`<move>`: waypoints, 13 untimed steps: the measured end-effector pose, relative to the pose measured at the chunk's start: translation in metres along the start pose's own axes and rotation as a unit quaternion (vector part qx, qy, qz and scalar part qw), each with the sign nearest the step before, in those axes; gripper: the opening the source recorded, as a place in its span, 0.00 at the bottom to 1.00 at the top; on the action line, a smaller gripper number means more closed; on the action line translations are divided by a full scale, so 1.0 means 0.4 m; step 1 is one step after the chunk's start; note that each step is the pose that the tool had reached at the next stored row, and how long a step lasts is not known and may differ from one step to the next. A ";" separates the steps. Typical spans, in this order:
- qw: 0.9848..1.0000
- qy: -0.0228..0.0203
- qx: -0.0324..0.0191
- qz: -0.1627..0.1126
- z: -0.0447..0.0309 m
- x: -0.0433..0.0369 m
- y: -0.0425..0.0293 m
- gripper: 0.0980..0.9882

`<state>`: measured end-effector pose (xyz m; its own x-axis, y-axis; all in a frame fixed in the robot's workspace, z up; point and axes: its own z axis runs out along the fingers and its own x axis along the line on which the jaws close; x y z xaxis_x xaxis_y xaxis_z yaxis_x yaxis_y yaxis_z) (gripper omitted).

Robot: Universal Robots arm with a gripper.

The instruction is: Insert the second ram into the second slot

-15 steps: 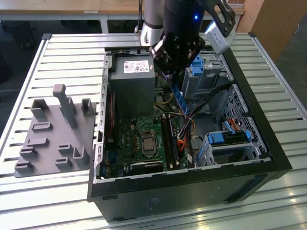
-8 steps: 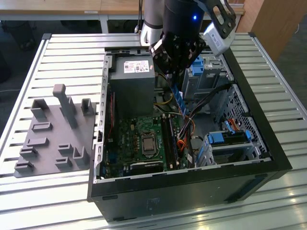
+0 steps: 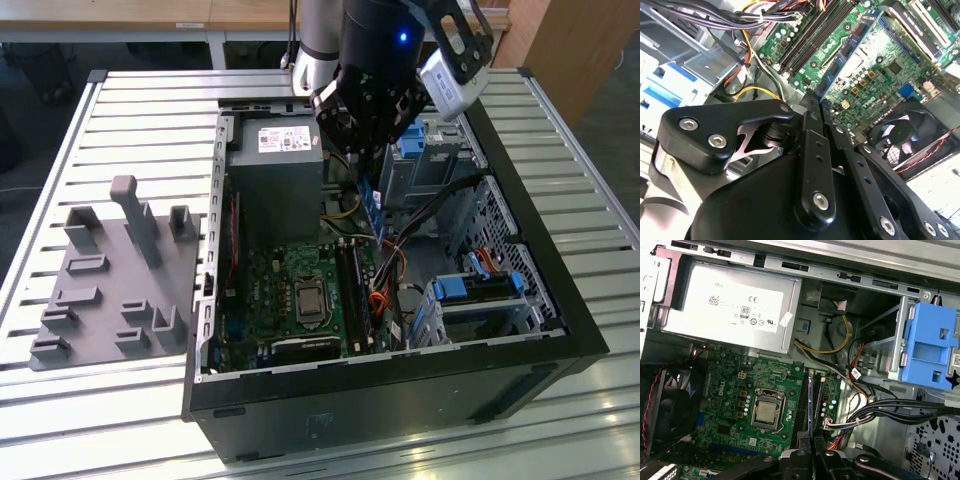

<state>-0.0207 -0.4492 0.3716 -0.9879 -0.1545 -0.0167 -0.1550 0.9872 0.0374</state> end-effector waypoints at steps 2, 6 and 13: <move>1.000 0.000 0.000 0.009 0.000 0.000 0.000 0.04; 1.000 -0.001 0.000 0.027 0.000 0.000 0.000 0.04; 0.999 -0.002 0.001 0.054 0.000 0.000 0.000 0.04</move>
<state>-0.0207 -0.4492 0.3714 -0.9988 -0.0470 -0.0166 -0.0476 0.9982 0.0373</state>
